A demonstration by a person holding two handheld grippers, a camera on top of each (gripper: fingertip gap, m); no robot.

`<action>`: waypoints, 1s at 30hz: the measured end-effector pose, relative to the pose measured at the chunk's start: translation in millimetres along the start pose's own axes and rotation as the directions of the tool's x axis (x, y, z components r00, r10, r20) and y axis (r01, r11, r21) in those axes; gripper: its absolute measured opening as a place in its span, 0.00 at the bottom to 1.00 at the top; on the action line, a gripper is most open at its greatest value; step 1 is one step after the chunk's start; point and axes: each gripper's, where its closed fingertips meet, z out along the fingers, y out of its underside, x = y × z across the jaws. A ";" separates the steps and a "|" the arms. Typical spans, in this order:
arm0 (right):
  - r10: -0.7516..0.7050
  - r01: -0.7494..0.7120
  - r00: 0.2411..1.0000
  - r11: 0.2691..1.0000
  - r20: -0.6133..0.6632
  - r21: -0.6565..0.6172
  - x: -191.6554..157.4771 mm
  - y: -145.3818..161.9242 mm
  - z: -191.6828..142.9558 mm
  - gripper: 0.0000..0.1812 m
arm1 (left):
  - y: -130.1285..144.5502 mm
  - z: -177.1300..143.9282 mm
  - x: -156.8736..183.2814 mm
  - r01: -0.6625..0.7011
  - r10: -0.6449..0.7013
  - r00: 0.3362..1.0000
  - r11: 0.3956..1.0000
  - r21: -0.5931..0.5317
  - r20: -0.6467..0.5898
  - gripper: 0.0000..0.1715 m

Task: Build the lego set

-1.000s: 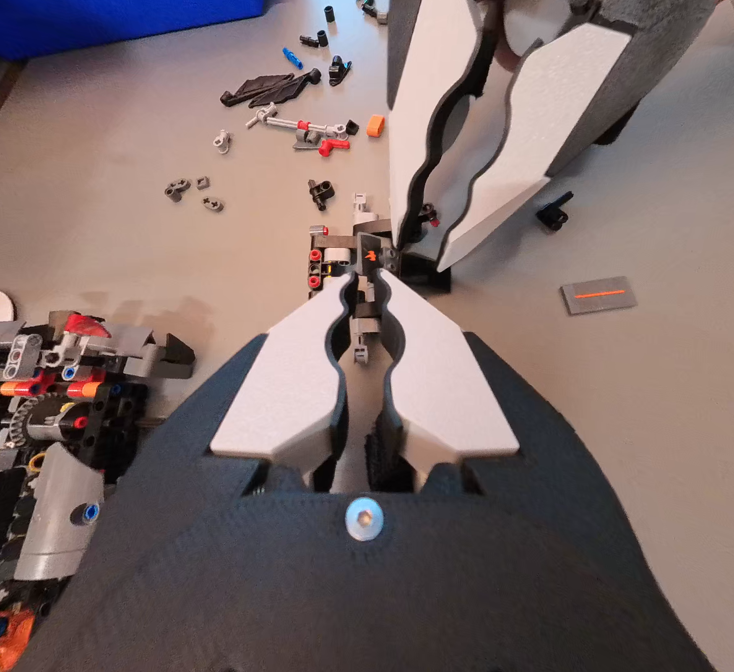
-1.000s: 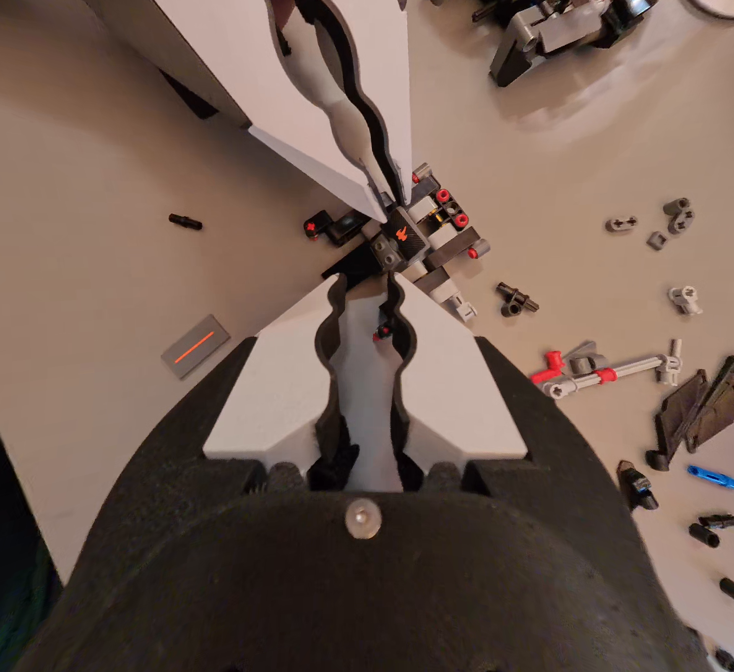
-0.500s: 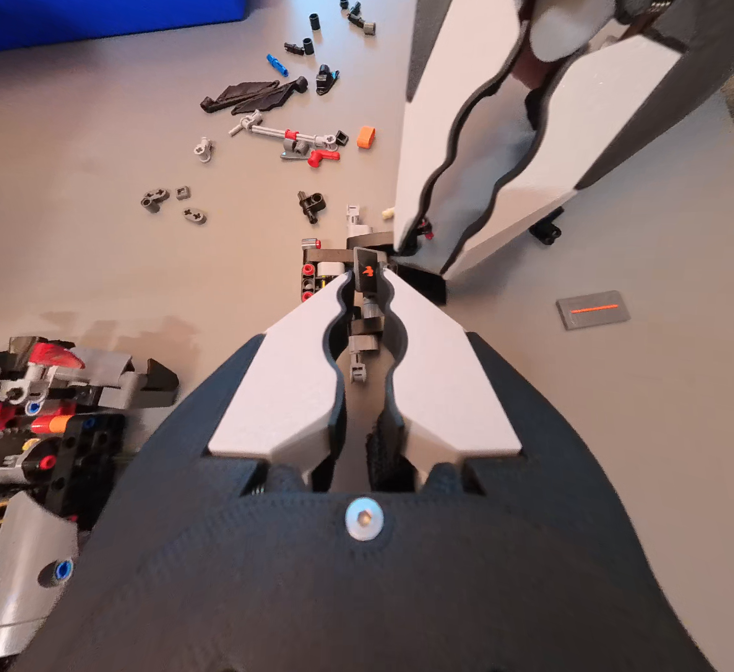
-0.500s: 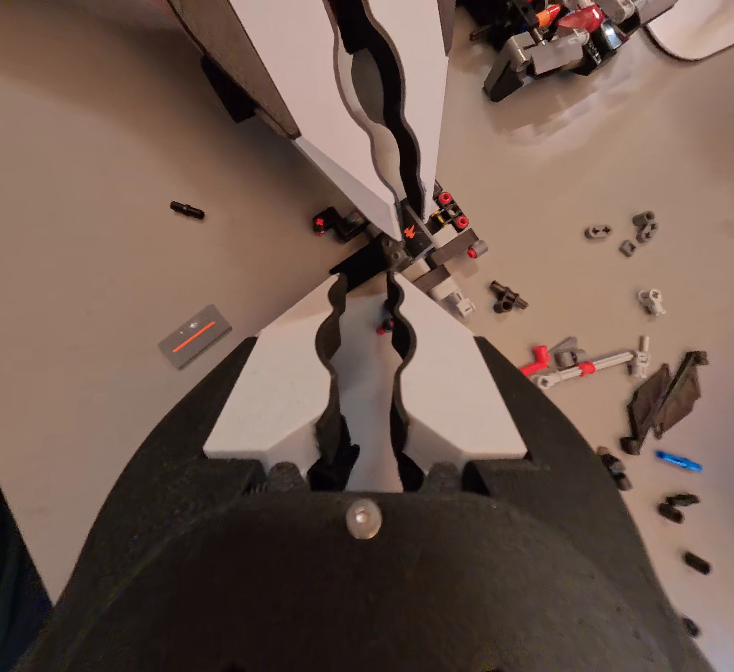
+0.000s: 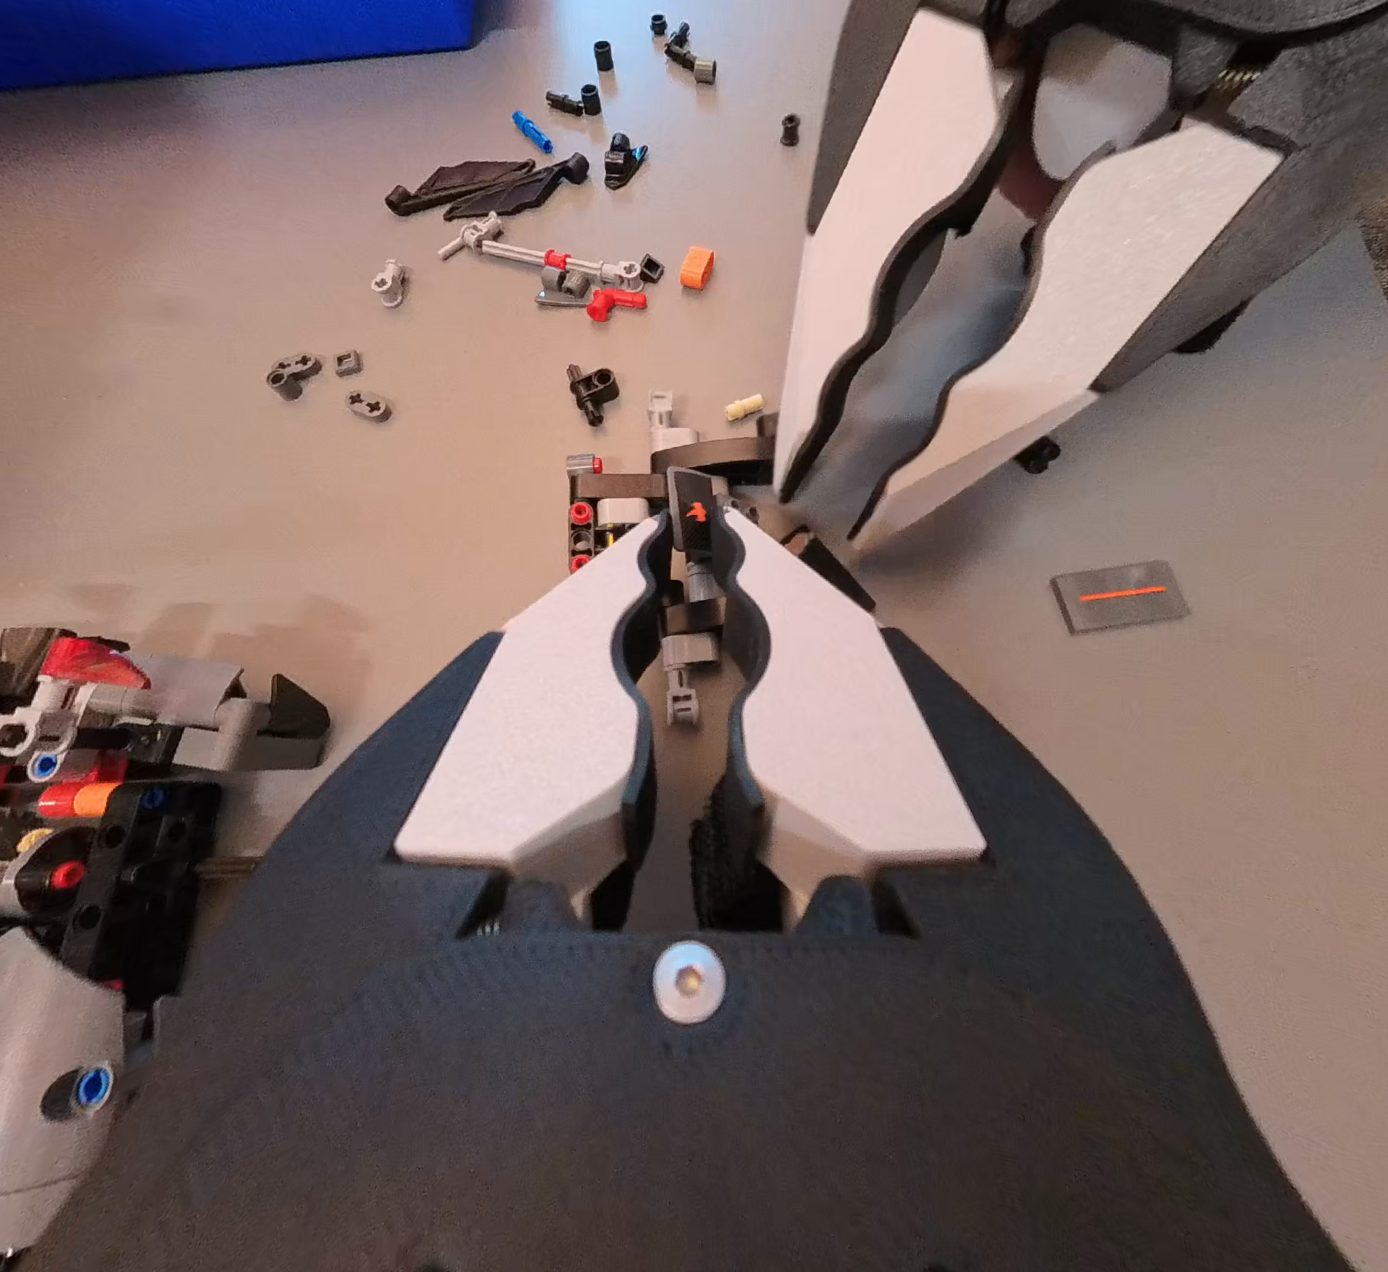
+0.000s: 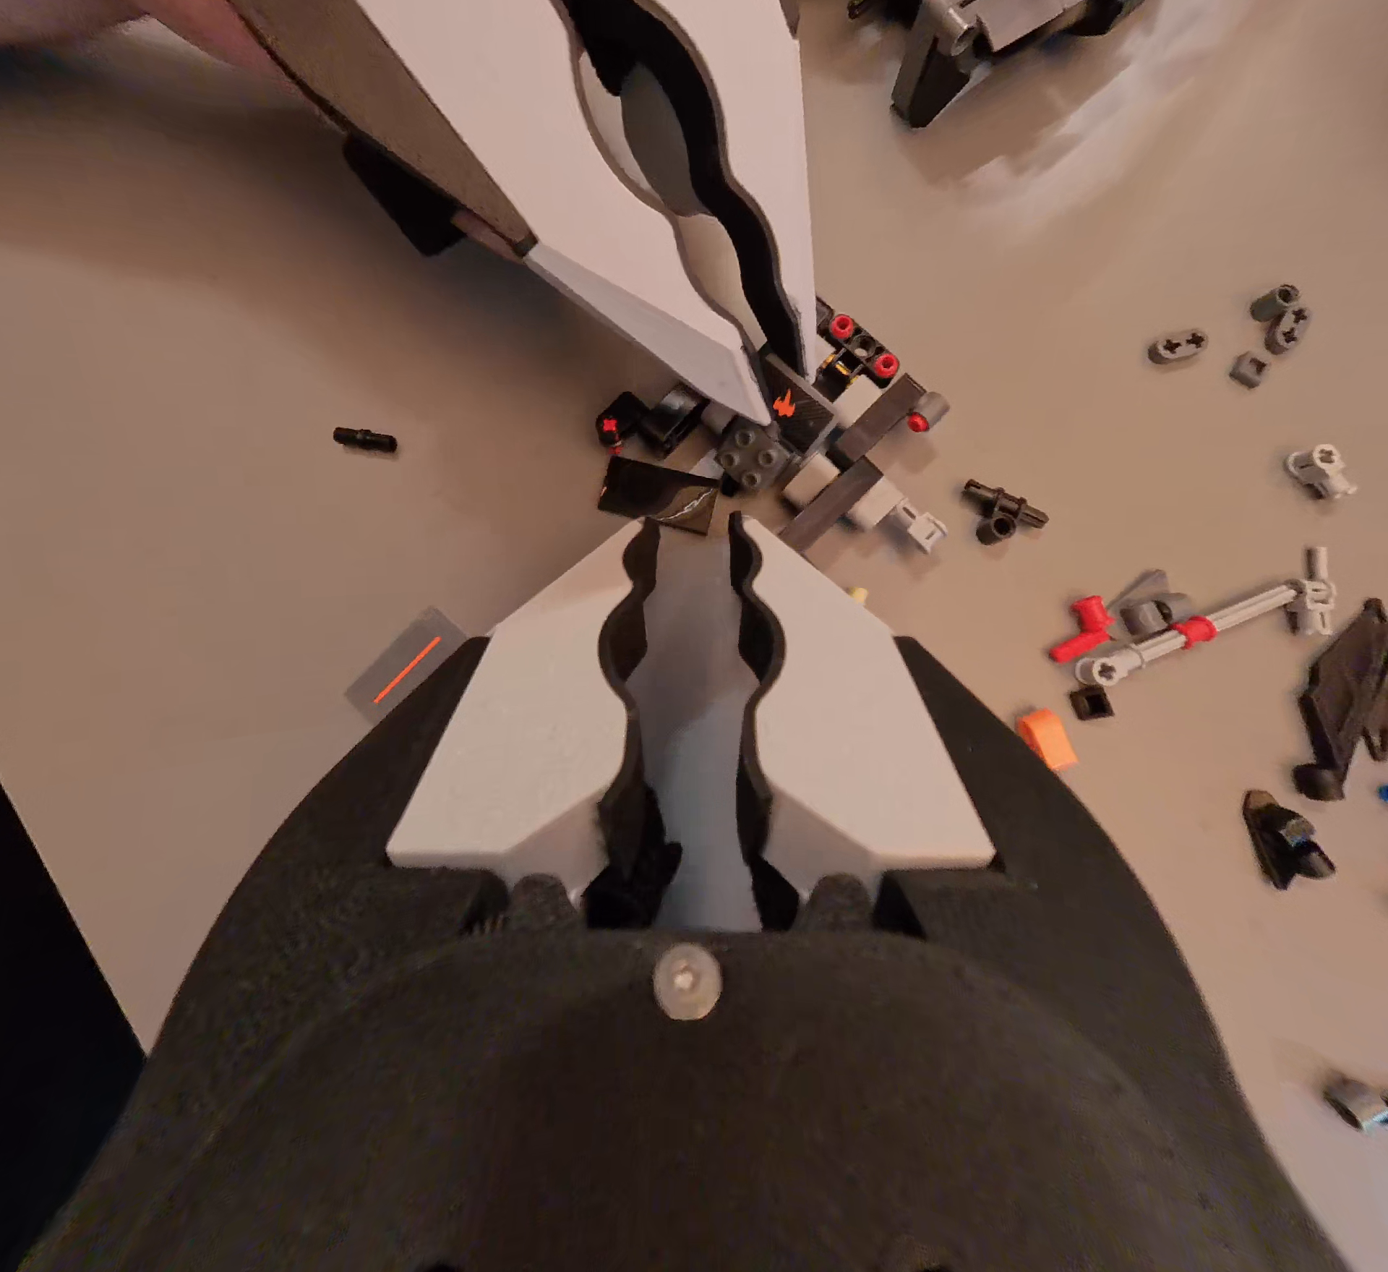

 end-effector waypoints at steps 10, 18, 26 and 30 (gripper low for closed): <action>0.032 -0.032 0.999 0.998 0.008 -0.049 -14.6 -0.6 15.2 0.26 | 6.5 -7.6 -10.7 0.008 -0.007 0.999 1.000 -0.026 0.042 0.04; -0.044 0.044 0.999 0.999 0.024 -0.001 -16.0 -7.1 13.2 0.17 | 8.8 -11.5 -10.2 0.067 -0.068 0.997 0.998 -0.019 -0.027 0.04; -0.438 0.440 0.898 0.896 -0.045 0.063 -1.8 -25.6 4.7 0.17 | 8.5 -11.1 -11.9 0.236 -0.235 0.960 0.972 -0.015 -0.153 0.03; -0.561 0.561 0.828 0.826 -0.012 0.058 2.6 -25.7 9.3 0.17 | 7.3 -11.6 -18.8 0.280 -0.277 0.946 0.960 -0.005 -0.166 0.03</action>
